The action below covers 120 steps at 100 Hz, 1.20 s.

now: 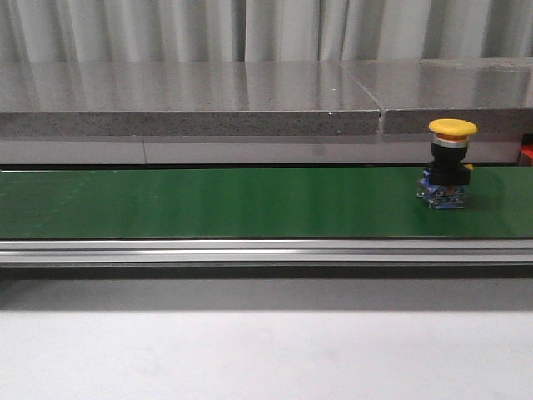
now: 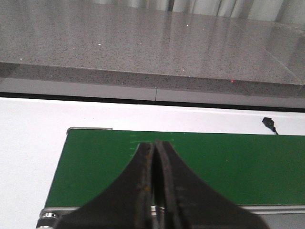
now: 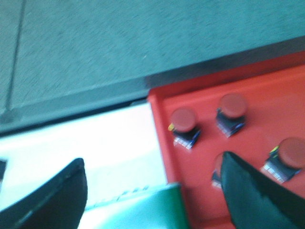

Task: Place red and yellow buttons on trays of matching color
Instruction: 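Move the right gripper back and grasp the yellow button off the belt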

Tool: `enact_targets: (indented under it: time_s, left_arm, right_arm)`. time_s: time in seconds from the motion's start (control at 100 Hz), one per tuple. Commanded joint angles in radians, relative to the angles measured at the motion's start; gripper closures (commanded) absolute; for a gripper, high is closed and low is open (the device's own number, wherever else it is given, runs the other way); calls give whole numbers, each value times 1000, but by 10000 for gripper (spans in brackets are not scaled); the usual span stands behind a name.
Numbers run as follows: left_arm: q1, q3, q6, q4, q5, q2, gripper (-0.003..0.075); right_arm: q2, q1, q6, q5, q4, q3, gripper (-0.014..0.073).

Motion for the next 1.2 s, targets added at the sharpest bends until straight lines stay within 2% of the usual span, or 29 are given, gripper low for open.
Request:
enact_targets:
  time_s: [0.0, 0.28, 0.46, 0.64, 1.19]
  left_arm:
    - [-6, -29, -2, -9, -73, 7, 739]
    - [-6, -29, -2, -9, -73, 7, 739]
    - [-6, -29, -2, -9, -73, 7, 739]
    - [-6, -29, -2, -9, -73, 7, 739]
    - [-6, -29, -2, -9, -73, 7, 739]
  right_arm:
    - [-87, 28, -37, -43, 24, 46, 21]
    - [-150, 134, -149, -38, 24, 190, 21]
    - [-147, 251, -235, -11, 24, 199, 21]
    - [-135, 337, -256, -7, 24, 199, 21]
    - [23, 364, -266, -6, 27, 199, 21]
